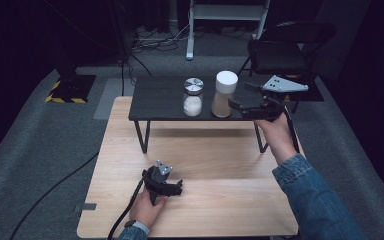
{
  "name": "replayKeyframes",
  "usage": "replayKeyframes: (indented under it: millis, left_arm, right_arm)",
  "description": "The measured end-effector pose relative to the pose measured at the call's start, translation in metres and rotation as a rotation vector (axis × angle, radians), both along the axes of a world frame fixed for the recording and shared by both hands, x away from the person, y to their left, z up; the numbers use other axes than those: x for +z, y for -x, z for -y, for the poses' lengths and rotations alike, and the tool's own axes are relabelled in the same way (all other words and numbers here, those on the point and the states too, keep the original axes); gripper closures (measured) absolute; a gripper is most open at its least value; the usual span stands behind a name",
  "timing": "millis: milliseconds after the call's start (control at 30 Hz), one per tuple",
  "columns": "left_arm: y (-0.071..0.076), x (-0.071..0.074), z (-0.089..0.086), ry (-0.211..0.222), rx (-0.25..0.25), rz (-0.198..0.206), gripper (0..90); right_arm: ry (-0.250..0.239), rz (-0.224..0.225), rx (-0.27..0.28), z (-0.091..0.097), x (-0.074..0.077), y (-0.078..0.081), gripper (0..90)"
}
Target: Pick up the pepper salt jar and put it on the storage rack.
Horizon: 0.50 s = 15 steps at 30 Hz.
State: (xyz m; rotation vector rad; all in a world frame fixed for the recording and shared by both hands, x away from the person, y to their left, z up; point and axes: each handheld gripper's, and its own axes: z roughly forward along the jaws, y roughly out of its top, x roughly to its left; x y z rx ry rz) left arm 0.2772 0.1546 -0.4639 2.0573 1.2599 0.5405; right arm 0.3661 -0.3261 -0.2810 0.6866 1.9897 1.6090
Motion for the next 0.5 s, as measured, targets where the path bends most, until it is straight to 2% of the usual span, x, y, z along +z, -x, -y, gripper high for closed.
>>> replayKeyframes:
  millis: [233, 500]
  left_arm:
    - [0.000, 0.000, 0.000, 0.000, 0.000, -0.002, 0.3]
    - [-0.001, 0.000, 0.000, -0.001, -0.003, 0.000, 0.1]
  right_arm:
    - [0.026, -0.002, -0.011, 0.007, -0.011, 0.019, 11.3]
    - [0.052, -0.007, 0.006, 0.009, -0.037, 0.039, 11.2]
